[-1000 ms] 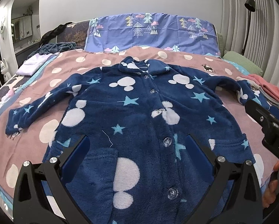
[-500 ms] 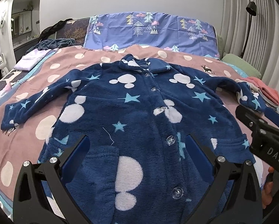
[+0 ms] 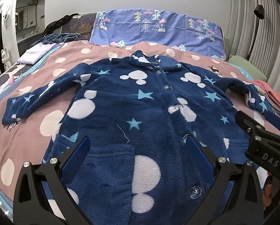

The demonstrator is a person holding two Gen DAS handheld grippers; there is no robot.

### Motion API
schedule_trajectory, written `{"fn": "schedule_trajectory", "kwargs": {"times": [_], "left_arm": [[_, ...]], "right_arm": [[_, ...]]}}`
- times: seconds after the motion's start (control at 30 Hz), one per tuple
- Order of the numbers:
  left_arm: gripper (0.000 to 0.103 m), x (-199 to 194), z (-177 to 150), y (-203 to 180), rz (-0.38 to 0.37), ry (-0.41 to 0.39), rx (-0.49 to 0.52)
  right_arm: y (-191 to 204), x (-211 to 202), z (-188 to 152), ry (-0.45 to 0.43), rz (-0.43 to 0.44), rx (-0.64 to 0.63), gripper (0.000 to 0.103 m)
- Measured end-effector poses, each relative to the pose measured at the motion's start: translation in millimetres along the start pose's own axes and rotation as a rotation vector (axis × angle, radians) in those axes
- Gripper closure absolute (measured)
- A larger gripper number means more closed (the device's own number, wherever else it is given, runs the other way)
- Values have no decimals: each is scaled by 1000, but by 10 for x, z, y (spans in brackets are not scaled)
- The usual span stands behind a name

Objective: Fold small clothes

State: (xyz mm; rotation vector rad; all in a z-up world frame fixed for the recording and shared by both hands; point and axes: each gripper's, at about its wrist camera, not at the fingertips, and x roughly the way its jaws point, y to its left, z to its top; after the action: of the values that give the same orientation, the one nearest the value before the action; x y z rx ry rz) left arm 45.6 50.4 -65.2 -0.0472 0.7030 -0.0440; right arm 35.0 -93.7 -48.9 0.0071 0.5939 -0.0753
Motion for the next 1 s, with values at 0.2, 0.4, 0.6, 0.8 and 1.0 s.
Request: {"fn": "schedule_trajectory", "kwargs": {"times": [0.2,0.4,0.6,0.8,1.0], "left_arm": [[1,54,-28,29,-6,16,10],[1,116,-39,139,-7,33,-17],[1,174,-45,254,-13,38,-49],[1,241,-37,347,-30,52,-67],[1,213,128,638,-61,32,-123]], "right_arm": [[68,120,-49,47,-3,-24,2],[138,214,-88,77,-3,-40,2],[192,322,-100,106,-5,-44,2],[246,398,-105,117,-7,-51,2],[246,458,-33,111,-19,-42,2]]}}
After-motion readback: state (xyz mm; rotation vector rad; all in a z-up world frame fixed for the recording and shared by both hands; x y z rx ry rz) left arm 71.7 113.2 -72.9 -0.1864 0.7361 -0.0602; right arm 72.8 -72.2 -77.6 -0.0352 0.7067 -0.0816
